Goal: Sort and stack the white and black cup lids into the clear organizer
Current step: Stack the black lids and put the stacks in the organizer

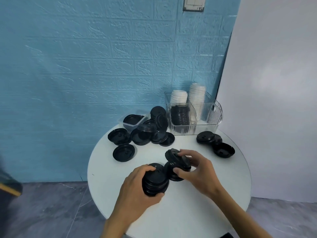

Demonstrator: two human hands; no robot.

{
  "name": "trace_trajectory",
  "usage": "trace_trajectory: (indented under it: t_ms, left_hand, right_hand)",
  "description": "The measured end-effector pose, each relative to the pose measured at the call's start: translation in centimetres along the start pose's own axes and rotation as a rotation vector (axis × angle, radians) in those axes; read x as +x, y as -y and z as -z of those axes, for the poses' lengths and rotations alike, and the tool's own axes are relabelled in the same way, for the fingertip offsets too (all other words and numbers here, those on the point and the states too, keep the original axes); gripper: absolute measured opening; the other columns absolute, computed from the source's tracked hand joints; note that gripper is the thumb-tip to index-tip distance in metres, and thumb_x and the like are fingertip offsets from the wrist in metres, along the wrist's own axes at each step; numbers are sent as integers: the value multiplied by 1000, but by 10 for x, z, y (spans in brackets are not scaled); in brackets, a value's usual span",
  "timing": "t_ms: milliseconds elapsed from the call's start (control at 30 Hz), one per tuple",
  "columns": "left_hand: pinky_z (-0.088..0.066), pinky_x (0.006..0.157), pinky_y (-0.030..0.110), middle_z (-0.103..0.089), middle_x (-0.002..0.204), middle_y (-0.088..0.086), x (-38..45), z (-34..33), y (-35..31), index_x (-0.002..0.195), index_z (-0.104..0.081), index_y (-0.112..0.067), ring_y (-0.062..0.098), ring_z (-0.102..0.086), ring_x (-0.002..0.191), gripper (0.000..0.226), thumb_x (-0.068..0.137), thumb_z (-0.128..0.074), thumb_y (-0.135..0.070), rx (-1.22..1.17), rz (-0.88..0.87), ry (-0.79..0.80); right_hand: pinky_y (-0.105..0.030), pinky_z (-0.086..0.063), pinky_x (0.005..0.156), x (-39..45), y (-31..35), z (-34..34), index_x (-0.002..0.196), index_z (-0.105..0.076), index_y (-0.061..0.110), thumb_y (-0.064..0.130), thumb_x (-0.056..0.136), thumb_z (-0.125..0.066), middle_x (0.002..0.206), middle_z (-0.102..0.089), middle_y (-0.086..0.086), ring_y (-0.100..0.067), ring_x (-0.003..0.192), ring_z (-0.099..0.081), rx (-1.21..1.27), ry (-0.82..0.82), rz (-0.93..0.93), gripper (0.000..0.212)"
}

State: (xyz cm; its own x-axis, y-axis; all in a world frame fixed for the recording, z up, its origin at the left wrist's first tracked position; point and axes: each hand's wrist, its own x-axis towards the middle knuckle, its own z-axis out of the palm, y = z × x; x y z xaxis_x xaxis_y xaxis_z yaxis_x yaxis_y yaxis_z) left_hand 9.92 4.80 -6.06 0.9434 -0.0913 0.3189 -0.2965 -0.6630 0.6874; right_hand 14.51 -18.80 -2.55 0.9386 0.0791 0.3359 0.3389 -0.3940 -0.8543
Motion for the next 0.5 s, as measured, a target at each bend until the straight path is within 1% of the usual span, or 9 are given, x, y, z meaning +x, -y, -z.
trace_trajectory:
  t_ms: [67, 133, 233, 400, 433, 500]
  left_hand:
    - [-49, 97, 28, -58, 121, -32, 1, 0, 0, 118, -49, -52, 1, -57, 111, 68, 59, -82, -59, -20, 12, 6]
    - [-51, 92, 29, -63, 112, -30, 2, 1, -1, 116, -47, -53, 1, -60, 106, 70, 58, -84, -58, -49, 24, 8]
    - [-53, 85, 27, -65, 102, -30, 3, 0, -2, 110, -42, -59, 1, -63, 97, 70, 56, -85, -60, -85, 36, -1]
    - [-54, 75, 27, -64, 104, -32, 2, 0, -1, 113, -33, -55, 7, -66, 90, 83, 53, -88, -60, -136, 87, 3]
    - [-55, 76, 28, -63, 105, -34, 1, -1, -1, 115, -30, -56, 9, -66, 89, 86, 53, -89, -58, -142, 85, 3]
    - [-55, 87, 37, -65, 107, -33, 2, 0, -1, 124, -23, -61, 15, -67, 95, 97, 53, -90, -56, -157, 90, 6]
  right_hand:
    - [-18, -52, 93, 0, 12, -2, 106, -70, 42, 40, 63, -89, 124, -64, 24, -4, 110, -67, 26, 39, 60, 47]
    - [-13, -50, 93, -1, 24, -8, 106, -70, 44, 45, 64, -88, 127, -59, 26, -1, 114, -63, -35, 131, 105, 47]
    - [-13, -48, 94, -2, 29, -18, 107, -69, 44, 45, 64, -87, 127, -52, 29, 1, 118, -57, -147, 220, 124, 47]
    - [-17, -50, 93, -3, 30, -23, 109, -68, 43, 42, 66, -88, 125, -49, 27, -2, 117, -56, -144, 262, 131, 47]
    - [-18, -50, 94, -3, 31, -24, 110, -68, 43, 42, 66, -87, 126, -48, 27, -3, 117, -56, -144, 267, 135, 47]
    - [-18, -50, 95, -3, 33, -26, 110, -68, 42, 41, 67, -87, 126, -47, 28, -2, 119, -54, -154, 278, 140, 47]
